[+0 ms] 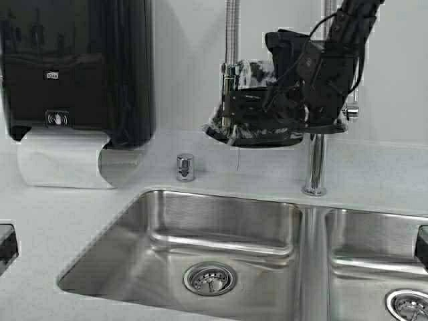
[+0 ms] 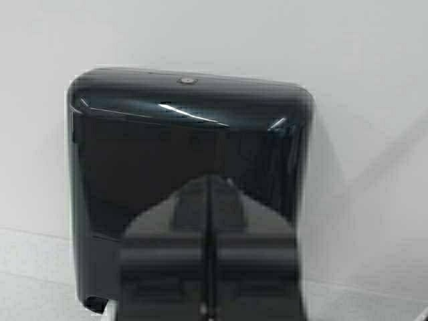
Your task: Get the cloth and wipe up the spill under the wine glass
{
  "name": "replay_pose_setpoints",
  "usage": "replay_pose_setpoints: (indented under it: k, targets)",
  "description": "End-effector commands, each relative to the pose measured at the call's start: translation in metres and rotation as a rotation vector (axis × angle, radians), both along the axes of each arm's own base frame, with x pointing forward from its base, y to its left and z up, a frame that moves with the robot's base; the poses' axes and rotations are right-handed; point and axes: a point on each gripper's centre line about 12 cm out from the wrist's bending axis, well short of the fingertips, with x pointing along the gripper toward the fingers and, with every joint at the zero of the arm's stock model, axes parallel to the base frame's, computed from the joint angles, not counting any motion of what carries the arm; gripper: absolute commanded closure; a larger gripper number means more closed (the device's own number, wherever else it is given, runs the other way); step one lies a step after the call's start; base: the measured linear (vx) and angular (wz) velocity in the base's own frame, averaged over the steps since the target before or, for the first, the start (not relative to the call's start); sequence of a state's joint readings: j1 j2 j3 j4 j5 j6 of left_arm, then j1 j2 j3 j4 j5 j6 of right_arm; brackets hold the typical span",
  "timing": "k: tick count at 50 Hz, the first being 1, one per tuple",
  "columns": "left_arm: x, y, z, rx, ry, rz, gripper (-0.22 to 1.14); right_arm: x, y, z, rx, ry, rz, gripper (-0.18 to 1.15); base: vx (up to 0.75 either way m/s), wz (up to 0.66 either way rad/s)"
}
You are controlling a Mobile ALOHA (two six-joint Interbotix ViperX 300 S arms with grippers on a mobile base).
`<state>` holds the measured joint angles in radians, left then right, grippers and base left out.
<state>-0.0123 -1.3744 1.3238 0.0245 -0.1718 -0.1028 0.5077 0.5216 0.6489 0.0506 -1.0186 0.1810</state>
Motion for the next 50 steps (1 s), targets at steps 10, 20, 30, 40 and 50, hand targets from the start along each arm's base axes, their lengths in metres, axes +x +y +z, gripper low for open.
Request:
replay_pose_setpoints:
  k: [10, 20, 30, 40, 50]
  targets:
    - [0.001, 0.000, 0.003, -0.003, -0.005, 0.001, 0.89, 0.000, 0.000, 0.020, 0.019, -0.044, 0.000, 0.95, 0.00, 0.00]
    - [0.001, 0.000, 0.000, -0.004, 0.012, 0.001, 0.89, -0.012, -0.007, 0.065, 0.051, -0.117, -0.001, 0.91, -0.01, 0.00]
    - [0.001, 0.000, -0.001, -0.006, 0.015, 0.001, 0.89, -0.014, -0.009, 0.149, 0.065, -0.308, -0.002, 0.91, -0.03, -0.01]
    - [0.001, 0.000, -0.002, -0.012, 0.020, 0.000, 0.89, -0.016, -0.008, 0.236, 0.069, -0.436, -0.004, 0.91, -0.04, 0.00]
    - [0.001, 0.000, -0.003, -0.013, 0.023, 0.000, 0.89, -0.022, -0.011, 0.323, 0.096, -0.535, -0.006, 0.91, -0.07, 0.00]
